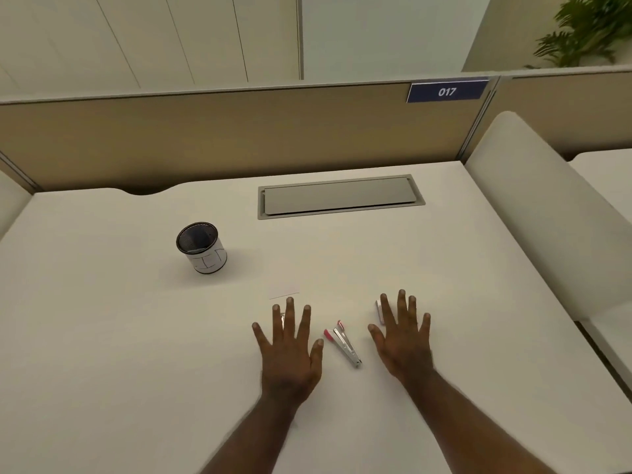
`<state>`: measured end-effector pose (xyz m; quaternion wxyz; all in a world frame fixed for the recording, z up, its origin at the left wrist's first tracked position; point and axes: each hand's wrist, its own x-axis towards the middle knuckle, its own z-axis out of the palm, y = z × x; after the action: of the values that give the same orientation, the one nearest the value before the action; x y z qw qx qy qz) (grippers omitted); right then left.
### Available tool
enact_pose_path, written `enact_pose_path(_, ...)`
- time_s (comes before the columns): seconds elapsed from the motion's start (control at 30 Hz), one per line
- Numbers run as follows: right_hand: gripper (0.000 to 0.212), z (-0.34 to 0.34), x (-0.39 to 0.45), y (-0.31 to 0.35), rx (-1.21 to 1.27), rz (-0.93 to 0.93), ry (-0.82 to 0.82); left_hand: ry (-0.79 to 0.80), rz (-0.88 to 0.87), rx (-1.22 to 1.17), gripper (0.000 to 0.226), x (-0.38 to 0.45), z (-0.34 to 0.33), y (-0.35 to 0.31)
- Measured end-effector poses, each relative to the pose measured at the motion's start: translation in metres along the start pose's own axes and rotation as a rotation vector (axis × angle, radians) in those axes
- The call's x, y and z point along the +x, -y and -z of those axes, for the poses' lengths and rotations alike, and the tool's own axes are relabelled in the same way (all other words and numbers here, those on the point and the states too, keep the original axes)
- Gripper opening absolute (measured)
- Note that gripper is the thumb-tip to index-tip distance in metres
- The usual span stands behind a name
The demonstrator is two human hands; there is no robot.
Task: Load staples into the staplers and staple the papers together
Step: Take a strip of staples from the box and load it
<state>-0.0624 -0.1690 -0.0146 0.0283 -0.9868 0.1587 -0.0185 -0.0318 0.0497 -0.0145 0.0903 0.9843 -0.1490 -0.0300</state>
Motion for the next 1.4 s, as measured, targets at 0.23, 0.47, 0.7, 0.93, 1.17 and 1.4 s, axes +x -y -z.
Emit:
enact_pose_path(0.23, 0.057, -0.006, 0.013, -0.006, -0.014, 0.023, 0.087, -0.004, -0.153, 0.008, 0.066, 0.011, 0.002, -0.047)
enact_pose_path(0.47, 0.037, -0.01, 0.029, -0.018, 0.211, 0.026, 0.171, 0.118, -0.167, -0.127, 0.067, 0.024, 0.001, -0.074)
enact_pose_path(0.7, 0.031, 0.044, 0.018, -0.014, 0.951, 0.003, 0.076, 0.202, 0.147, -1.044, 0.061, 0.044, 0.038, -0.094)
enact_pose_path(0.93, 0.03, 0.091, 0.002, -0.009, 1.026, 0.02, 0.057, 0.488, 0.26, -1.781, 0.03, 0.042, 0.063, -0.092)
enact_pose_path(1.17, 0.023, 0.097, -0.007, -0.006, 0.933, 0.164, -0.034, 0.538, 0.308, -2.046, 0.039, 0.037, 0.069, -0.085)
enact_pose_path(1.4, 0.022, 0.109, -0.015, -0.005, 0.847, 0.295, -0.052, 0.527, 0.238, -2.114, 0.033, 0.039, 0.073, -0.076)
